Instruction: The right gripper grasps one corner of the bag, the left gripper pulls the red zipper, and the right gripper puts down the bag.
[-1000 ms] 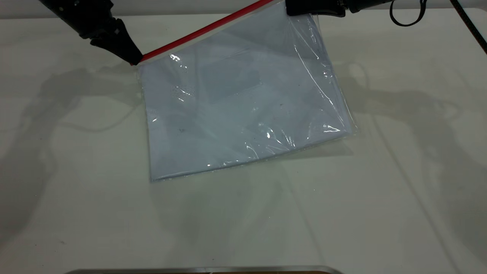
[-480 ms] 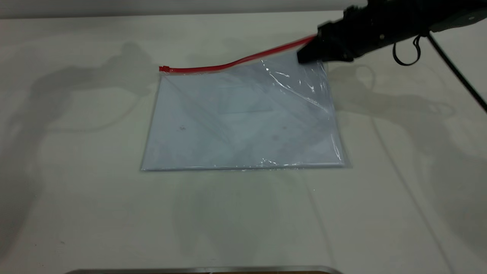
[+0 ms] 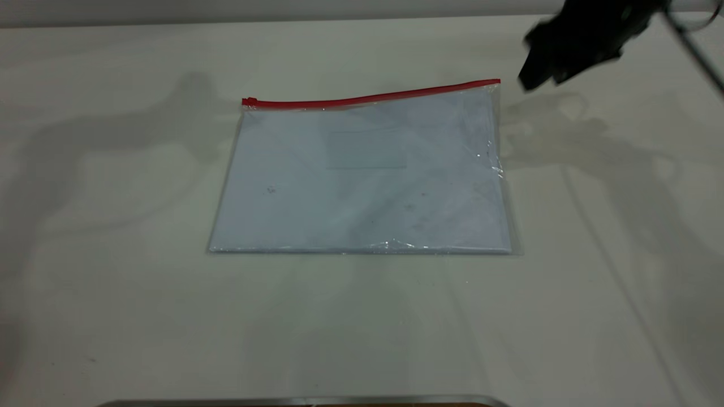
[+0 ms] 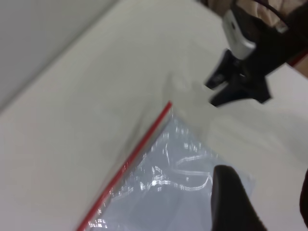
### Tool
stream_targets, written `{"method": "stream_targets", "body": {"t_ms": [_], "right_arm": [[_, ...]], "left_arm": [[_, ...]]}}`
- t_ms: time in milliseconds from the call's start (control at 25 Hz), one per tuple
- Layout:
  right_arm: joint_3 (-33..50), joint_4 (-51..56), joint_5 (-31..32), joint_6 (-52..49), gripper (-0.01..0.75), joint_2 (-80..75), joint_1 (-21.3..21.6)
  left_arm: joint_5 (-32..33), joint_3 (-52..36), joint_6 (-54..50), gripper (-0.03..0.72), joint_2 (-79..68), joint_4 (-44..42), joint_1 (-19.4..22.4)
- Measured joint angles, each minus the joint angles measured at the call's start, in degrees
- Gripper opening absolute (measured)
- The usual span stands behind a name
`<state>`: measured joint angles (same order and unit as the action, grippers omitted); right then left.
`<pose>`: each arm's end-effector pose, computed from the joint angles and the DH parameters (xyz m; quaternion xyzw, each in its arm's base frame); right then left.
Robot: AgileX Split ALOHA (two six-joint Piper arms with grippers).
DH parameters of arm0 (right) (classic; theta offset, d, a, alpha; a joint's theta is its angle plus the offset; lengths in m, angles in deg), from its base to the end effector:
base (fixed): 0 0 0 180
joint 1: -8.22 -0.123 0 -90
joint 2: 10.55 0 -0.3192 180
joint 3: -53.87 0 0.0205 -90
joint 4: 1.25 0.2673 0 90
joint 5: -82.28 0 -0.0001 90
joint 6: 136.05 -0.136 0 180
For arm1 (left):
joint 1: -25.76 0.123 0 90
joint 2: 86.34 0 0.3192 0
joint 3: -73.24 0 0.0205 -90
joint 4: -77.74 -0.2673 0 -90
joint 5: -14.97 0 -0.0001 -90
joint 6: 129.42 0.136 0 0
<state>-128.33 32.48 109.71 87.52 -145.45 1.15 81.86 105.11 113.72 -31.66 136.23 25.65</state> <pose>0.4809 0.0948 0.0627 -0.1947 0.9507 0.1155 0.2119 0.5016 -0.1076 0.3193 0.3552 0.7909 -0.3275 0.3755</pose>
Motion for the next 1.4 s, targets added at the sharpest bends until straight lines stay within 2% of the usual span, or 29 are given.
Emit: {"method": "stream_targets", "body": {"t_ms": [120,200,360,440,600,800,1120,1400], "right_arm": [[0.0,-12.1,13.1,-15.2,0.468,8.7,-0.4],[0.0,-15.8,22.9,-20.3,0.468,13.9,-0.4],[0.0,-17.7,37.7,-25.2,0.468,24.5,-0.4],[0.1,-17.6,41.0,-26.6,0.468,29.5,-0.4],[1.1,-17.5,42.5,-28.7,0.468,39.7,-0.4],[7.1,-17.7,42.8,-30.7,0.468,53.0,-0.4],[30.1,-22.7,43.1,-33.4,0.468,70.5,-0.4],[49.3,-28.9,37.1,-37.7,0.468,80.9,-0.4]], "left_arm": [[0.0,0.0,-4.0,0.415,6.2,-2.0,0.0],[0.0,0.0,-7.6,0.415,11.1,-5.2,0.0],[0.0,0.0,-20.0,0.406,19.8,-14.5,0.0],[0.0,-0.1,-27.8,0.403,24.0,-20.0,0.0],[0.0,-3.3,-37.8,0.403,31.7,-28.5,0.0],[0.0,-17.8,-42.1,0.403,41.9,-33.5,0.0],[0.0,-49.4,-49.1,0.403,56.9,-44.2,0.0],[-0.6,-69.5,-51.8,0.403,67.5,-48.2,0.0]]}}
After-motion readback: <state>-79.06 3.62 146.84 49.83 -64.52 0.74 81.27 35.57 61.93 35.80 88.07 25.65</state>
